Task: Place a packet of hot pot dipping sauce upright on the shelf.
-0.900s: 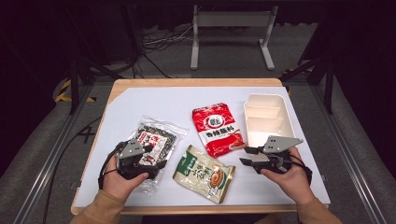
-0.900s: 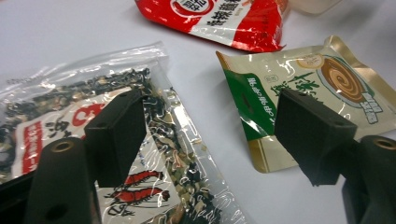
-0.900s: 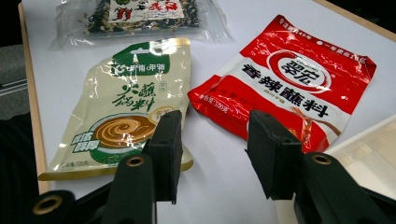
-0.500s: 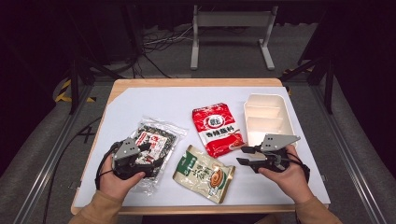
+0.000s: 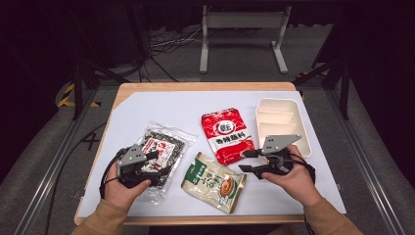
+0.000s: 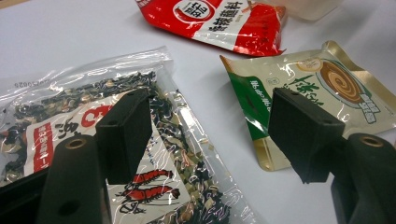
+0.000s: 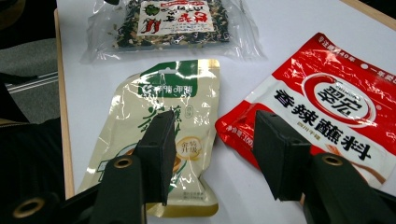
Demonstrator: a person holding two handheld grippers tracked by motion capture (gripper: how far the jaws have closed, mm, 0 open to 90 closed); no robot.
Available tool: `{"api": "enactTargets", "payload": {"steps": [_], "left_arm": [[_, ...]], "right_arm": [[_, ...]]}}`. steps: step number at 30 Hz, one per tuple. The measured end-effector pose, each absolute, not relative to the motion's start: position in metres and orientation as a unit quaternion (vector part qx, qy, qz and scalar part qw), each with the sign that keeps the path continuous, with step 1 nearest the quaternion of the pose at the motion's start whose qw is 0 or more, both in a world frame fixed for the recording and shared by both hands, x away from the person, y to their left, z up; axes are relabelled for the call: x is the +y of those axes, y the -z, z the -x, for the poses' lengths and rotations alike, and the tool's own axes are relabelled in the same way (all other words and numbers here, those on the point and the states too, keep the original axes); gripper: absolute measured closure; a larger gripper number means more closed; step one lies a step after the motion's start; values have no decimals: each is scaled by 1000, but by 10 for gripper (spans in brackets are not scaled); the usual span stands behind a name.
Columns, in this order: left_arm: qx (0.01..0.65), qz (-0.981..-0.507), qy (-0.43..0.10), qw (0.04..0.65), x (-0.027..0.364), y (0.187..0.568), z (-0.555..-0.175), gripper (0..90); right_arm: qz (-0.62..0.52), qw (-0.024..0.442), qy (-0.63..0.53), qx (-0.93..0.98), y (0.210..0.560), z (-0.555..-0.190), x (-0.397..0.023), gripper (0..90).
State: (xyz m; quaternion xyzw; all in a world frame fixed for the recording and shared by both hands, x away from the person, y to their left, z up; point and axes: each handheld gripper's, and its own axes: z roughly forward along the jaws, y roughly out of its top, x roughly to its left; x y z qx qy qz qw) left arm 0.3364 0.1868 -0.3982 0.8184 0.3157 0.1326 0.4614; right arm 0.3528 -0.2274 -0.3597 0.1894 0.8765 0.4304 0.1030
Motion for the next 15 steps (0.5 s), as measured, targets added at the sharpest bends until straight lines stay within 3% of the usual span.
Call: {"api": "enactTargets", "payload": {"steps": [15], "left_arm": [[323,-812,-132,468,188,399,-335,305]], "right_arm": [[-165,70,-418,890,353,-379,-193,416]]}}
